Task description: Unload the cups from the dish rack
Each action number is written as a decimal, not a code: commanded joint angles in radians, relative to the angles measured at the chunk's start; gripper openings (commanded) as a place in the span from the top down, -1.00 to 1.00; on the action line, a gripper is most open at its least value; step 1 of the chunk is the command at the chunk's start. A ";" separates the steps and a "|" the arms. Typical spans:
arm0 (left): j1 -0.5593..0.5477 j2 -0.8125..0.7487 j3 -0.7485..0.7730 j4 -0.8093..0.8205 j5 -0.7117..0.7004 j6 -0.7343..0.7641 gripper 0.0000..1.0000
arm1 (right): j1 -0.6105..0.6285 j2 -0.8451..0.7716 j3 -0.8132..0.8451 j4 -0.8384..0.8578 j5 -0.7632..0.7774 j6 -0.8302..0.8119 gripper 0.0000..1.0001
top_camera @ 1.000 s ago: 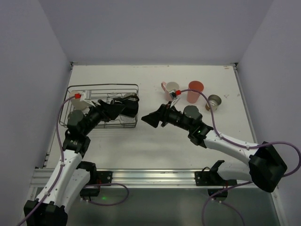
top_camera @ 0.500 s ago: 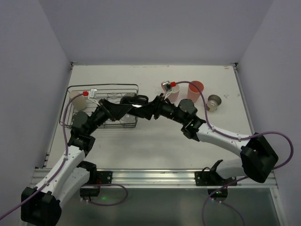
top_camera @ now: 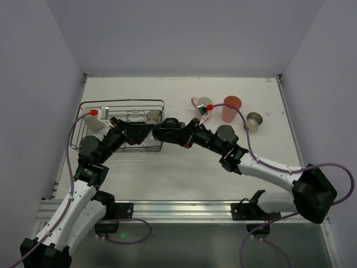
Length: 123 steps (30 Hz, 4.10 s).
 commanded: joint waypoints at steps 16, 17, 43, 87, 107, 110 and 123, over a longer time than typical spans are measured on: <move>0.004 0.023 0.262 -0.712 -0.478 0.722 -1.00 | -0.094 0.242 0.605 -1.296 0.405 -0.728 1.00; 0.004 0.026 0.271 -0.720 -0.473 0.722 -1.00 | -0.094 0.274 0.630 -1.307 0.419 -0.747 1.00; 0.051 0.106 0.279 -0.709 -0.524 0.706 -1.00 | -0.141 0.710 1.046 -1.425 0.351 -0.848 0.31; 0.505 1.012 0.675 -0.496 -0.765 0.613 -0.51 | -0.140 0.155 0.429 -0.972 0.118 -0.642 -0.74; 0.344 0.446 0.393 -0.467 -0.220 0.420 0.61 | -0.140 -0.031 0.227 -0.580 0.060 -0.376 -0.75; 0.306 0.336 0.290 -0.332 -0.044 0.323 0.61 | -0.123 -0.038 0.149 -0.402 0.016 -0.218 -0.72; 0.157 0.219 -0.012 0.216 0.251 -0.093 0.62 | -0.091 0.153 0.165 -0.072 -0.146 -0.043 -0.40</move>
